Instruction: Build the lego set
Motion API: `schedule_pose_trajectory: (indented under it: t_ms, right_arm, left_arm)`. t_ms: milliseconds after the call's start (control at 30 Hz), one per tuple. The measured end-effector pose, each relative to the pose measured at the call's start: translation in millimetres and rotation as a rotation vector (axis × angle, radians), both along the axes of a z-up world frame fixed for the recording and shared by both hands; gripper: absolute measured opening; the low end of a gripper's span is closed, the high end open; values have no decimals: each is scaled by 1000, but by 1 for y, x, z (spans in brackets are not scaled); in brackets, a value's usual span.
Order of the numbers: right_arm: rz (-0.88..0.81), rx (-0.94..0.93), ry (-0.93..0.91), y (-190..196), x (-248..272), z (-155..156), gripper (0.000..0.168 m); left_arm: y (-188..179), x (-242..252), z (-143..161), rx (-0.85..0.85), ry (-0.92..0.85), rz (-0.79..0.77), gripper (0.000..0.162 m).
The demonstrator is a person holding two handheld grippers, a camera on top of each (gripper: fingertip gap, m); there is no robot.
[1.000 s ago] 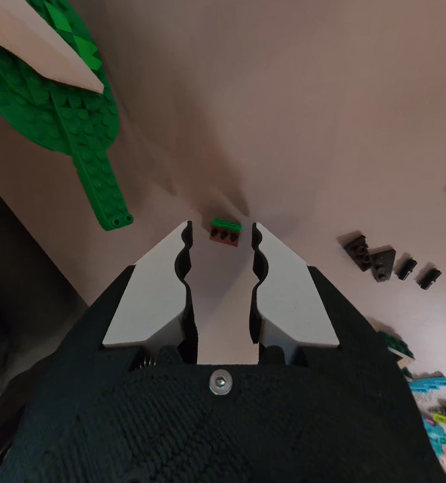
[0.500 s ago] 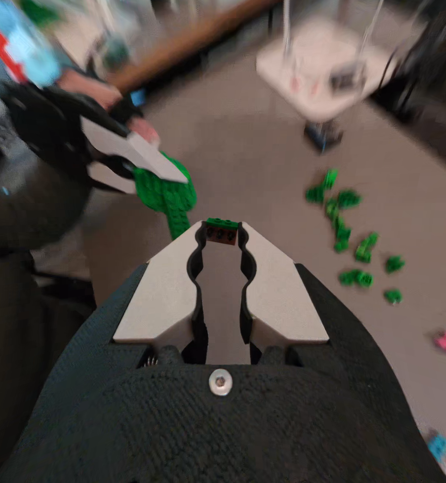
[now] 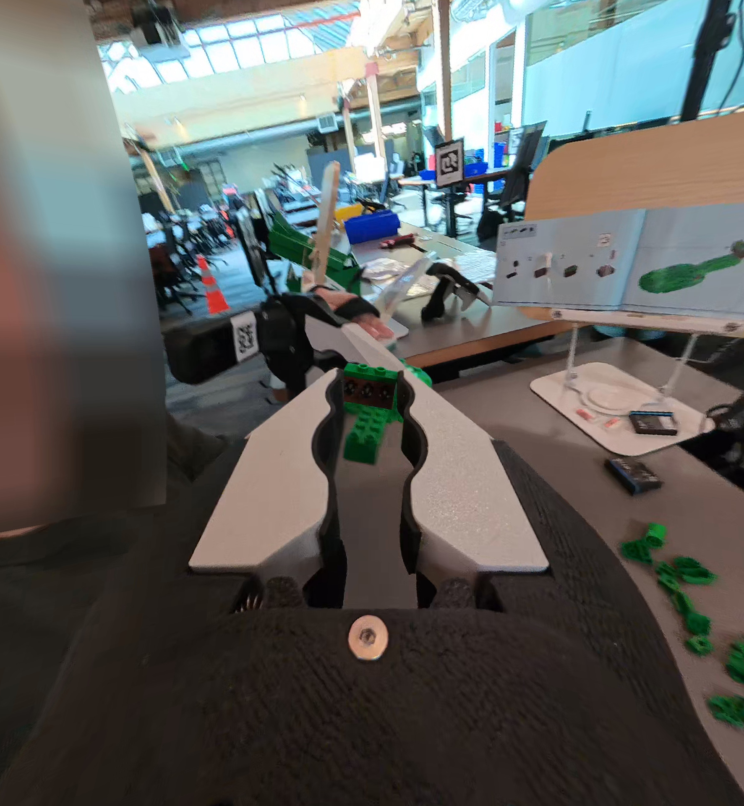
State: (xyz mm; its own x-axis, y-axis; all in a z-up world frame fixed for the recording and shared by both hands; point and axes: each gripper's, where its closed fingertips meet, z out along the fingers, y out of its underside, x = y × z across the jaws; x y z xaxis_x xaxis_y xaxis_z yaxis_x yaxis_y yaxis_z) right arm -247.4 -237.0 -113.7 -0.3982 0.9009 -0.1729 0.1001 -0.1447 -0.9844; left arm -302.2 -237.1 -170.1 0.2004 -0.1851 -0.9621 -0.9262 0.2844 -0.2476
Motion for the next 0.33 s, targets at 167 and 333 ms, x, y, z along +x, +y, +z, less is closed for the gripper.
schedule_pose_trajectory:
  t_ms: [167, 333]
  right_arm:
    - [-20, 130, 7, -18, 3, -3, 22]
    - [-41, 171, 11, -24, 8, 0, 23]
  left_arm:
    - [-14, 0, 11, 64, -9, -39, 13]
    - [-14, 2, 12, 80, 5, -41, 13]
